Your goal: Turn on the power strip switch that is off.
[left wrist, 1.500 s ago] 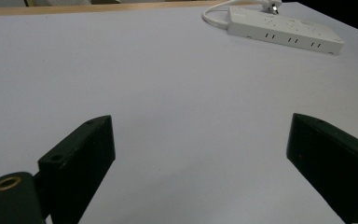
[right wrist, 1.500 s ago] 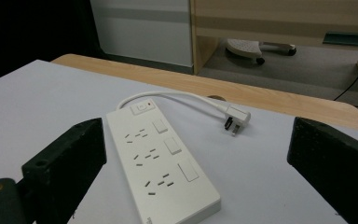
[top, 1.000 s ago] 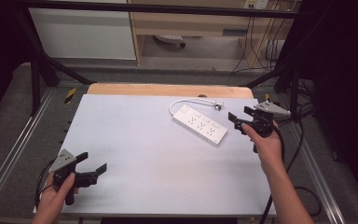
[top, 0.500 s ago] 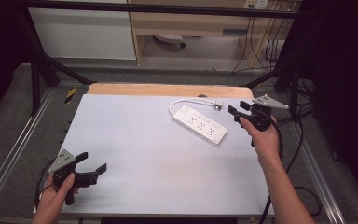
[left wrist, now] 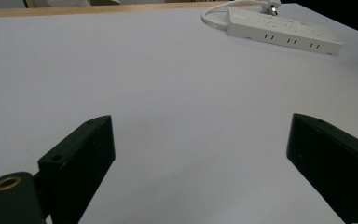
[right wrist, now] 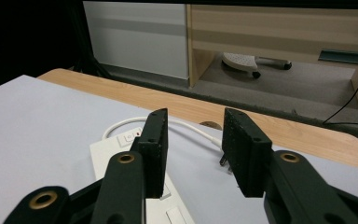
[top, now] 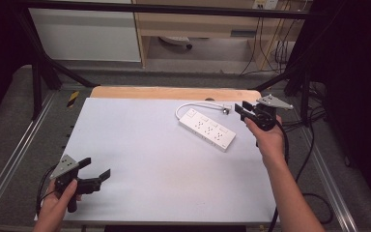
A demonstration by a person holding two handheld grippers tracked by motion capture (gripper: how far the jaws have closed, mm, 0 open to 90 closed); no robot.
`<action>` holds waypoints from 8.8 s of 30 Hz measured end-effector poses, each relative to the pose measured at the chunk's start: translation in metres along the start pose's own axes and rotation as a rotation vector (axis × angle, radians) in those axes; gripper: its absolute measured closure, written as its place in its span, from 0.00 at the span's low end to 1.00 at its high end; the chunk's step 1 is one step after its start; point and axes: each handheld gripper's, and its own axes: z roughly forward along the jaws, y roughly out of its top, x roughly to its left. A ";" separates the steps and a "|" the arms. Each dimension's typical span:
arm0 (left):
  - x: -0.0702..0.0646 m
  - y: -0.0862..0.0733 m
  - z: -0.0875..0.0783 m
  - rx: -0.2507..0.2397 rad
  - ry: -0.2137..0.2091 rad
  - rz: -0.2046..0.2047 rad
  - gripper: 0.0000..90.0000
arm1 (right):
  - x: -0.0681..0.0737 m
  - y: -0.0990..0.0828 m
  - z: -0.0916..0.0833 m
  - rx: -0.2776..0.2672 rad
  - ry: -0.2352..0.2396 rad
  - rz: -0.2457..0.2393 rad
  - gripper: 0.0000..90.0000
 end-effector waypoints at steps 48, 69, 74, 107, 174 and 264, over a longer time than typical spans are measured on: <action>0.000 0.000 0.000 0.000 0.001 -0.002 0.09 | 0.002 -0.020 0.047 0.029 0.003 -0.015 0.98; 0.000 0.000 0.000 0.000 0.002 0.001 0.09 | 0.004 -0.032 0.058 0.046 0.005 -0.009 1.00; 0.000 0.000 0.000 0.000 0.004 0.000 0.09 | 0.004 -0.035 0.059 0.050 0.004 -0.007 1.00; 0.000 0.000 0.000 -0.003 0.003 0.000 0.09 | 0.003 -0.063 0.067 0.098 -0.007 0.015 1.00; -0.001 0.000 0.001 0.002 0.002 -0.002 0.09 | 0.012 -0.099 0.075 0.140 0.008 0.032 1.00; -0.001 -0.001 0.002 0.014 0.004 0.007 0.09 | 0.015 -0.073 0.061 0.135 0.057 0.065 0.77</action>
